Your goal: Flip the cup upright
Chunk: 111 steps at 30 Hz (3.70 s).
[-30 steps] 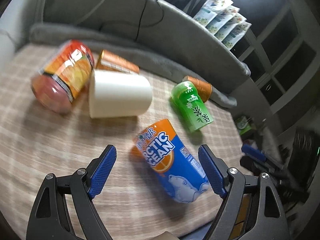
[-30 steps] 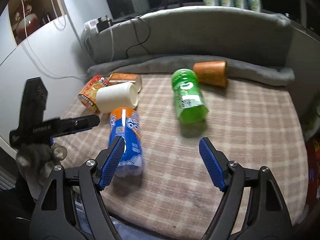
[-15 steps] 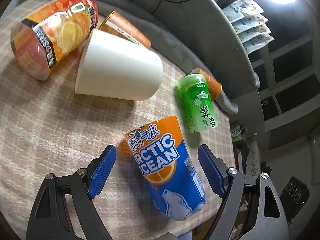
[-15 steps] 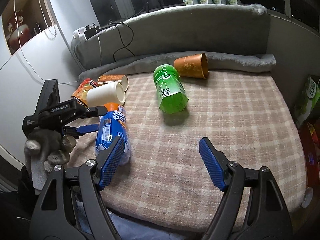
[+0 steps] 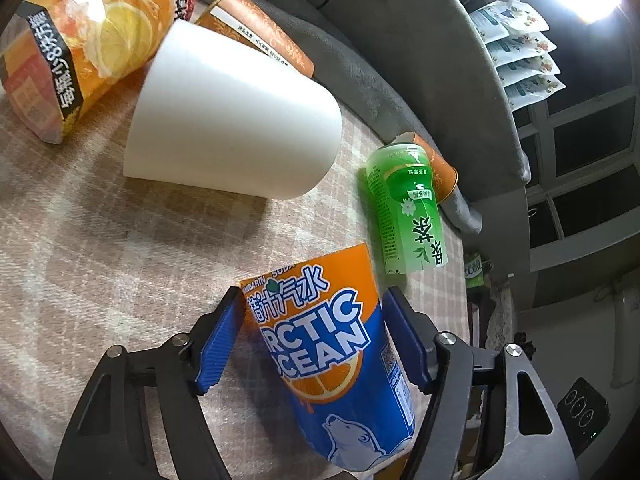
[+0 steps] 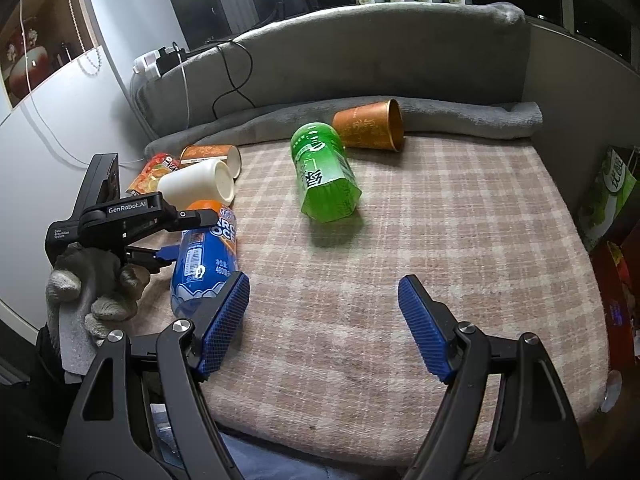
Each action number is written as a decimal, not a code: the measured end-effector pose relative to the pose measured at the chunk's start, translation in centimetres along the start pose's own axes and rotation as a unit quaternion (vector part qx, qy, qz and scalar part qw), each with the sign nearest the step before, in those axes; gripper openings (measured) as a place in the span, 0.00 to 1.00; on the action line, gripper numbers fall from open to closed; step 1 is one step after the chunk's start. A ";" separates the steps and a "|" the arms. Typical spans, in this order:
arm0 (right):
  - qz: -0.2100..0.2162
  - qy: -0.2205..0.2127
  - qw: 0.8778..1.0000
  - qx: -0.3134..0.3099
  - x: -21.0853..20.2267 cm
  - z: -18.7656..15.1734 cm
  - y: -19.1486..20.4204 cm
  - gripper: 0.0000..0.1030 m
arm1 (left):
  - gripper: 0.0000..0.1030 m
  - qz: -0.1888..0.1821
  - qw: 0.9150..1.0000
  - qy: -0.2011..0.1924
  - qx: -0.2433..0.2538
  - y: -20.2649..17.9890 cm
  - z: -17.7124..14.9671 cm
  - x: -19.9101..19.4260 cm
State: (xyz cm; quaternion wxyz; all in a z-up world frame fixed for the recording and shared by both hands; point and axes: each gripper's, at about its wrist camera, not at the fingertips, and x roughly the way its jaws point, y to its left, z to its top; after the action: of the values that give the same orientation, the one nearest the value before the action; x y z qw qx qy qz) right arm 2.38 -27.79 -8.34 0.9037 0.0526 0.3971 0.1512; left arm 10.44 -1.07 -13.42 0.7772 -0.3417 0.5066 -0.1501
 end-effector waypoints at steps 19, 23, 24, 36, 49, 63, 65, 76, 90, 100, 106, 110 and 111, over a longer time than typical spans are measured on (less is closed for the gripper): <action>-0.003 0.000 1.000 0.003 -0.1 0.1 -0.3 0.77 | 0.65 0.032 0.990 -0.082 0.111 -4.3 -0.8 -3.1; -0.003 -0.001 1.000 0.004 -0.2 0.1 -0.4 0.77 | 0.65 0.047 0.983 -0.105 0.144 -5.3 -1.2 -3.7; -0.004 -0.001 1.000 0.004 -0.3 0.1 -0.4 0.77 | 0.65 0.053 0.980 -0.112 0.153 -5.5 -1.3 -3.8; -0.006 -0.007 1.000 0.007 -0.6 0.1 -0.5 0.77 | 0.62 0.108 0.951 -0.153 0.246 -8.1 -2.8 -4.4; -0.009 -0.012 1.000 0.019 -1.3 0.3 -1.1 0.77 | 0.62 0.124 0.934 -0.146 0.302 -10.4 -4.3 -3.2; -0.011 -0.020 0.999 0.032 -1.8 0.1 -1.9 0.77 | 0.62 0.121 0.931 -0.138 0.316 -11.7 -4.5 -2.1; -0.011 -0.021 0.999 0.033 -1.9 0.1 -2.0 0.77 | 0.62 0.120 0.931 -0.136 0.319 -11.9 -4.6 -2.0; -0.010 -0.024 0.999 0.039 -2.0 0.1 -2.5 0.77 | 0.64 0.110 0.932 -0.117 0.326 -12.4 -5.0 -1.1; -0.018 -0.075 0.997 0.022 -3.1 1.2 -0.8 0.77 | 0.70 0.106 0.932 -0.124 0.325 -11.7 -5.8 -3.1; -0.058 -0.131 0.990 -0.002 -4.3 1.9 1.1 0.87 | 0.70 0.139 0.908 -0.226 0.324 -10.9 -6.8 -7.7; -0.077 -0.162 0.984 -0.008 -5.0 2.1 1.8 0.98 | 0.76 0.160 0.886 -0.294 0.320 -10.6 -7.4 -10.2; -0.087 -0.170 0.982 -0.011 -5.2 2.1 2.0 0.99 | 0.78 0.164 0.879 -0.319 0.314 -10.4 -7.6 -11.5; -0.088 -0.171 0.981 -0.010 -5.2 2.1 2.0 1.00 | 0.78 0.165 0.878 -0.323 0.313 -10.3 -7.6 -11.7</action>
State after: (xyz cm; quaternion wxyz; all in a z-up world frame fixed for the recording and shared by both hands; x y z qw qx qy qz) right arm 0.19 -27.51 -2.85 0.9684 0.0335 0.2385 0.0641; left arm -0.36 -4.64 -0.29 0.9775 -0.0219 0.2032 -0.0520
